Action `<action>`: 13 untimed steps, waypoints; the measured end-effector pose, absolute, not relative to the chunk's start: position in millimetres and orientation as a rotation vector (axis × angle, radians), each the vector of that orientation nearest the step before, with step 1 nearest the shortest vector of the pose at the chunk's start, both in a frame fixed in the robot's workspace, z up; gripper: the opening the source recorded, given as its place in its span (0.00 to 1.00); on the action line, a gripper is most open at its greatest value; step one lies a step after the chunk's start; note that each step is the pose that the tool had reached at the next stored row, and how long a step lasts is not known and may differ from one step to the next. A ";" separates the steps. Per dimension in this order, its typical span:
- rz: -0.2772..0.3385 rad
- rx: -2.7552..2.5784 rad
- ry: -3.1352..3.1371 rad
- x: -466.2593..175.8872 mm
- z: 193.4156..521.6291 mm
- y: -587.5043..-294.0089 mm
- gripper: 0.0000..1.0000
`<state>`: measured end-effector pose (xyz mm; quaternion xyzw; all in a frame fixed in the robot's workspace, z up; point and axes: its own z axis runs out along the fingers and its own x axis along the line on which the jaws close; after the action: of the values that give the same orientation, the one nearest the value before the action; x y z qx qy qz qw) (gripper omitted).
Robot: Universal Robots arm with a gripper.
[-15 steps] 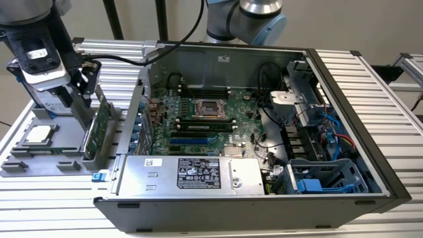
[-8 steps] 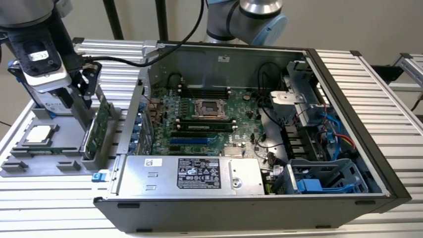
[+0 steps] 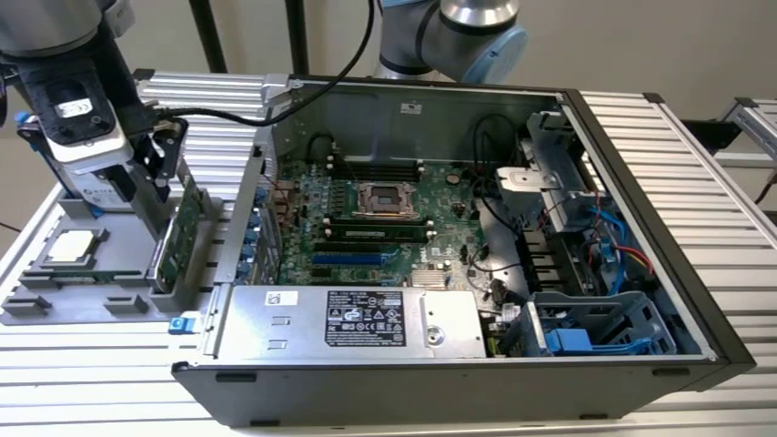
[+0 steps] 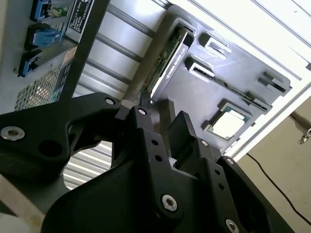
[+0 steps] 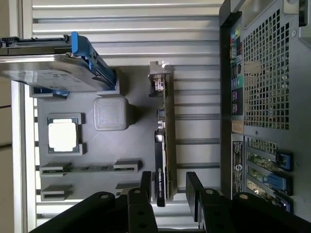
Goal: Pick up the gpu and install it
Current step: 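Pick up the gpu and move the gpu toward the slot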
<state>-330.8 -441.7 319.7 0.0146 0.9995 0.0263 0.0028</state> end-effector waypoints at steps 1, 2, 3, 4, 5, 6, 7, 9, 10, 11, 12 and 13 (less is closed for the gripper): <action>0.083 0.046 3.135 -330.8 319.2 -441.7 1.00; 0.083 0.046 3.135 -330.8 318.8 -441.7 1.00; 0.083 0.046 3.135 -330.8 318.3 -441.7 1.00; 0.083 0.046 3.135 -330.8 317.9 -441.7 1.00; 0.083 0.045 3.135 -330.7 317.4 -441.7 1.00; 0.083 0.045 3.135 -330.7 317.0 -441.8 1.00; 0.083 0.045 3.135 -330.7 316.5 -441.7 1.00; 0.083 0.045 3.135 -330.7 315.5 -441.7 1.00; 0.083 0.046 3.135 -330.8 315.1 -441.7 1.00; 0.083 0.046 3.135 -330.8 314.7 -441.7 1.00; 0.083 0.046 3.135 -330.8 314.3 -441.7 1.00; 0.083 0.046 3.135 -330.8 313.8 -441.7 1.00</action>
<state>-330.8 -441.7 313.8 0.0146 0.9995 0.0263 0.0027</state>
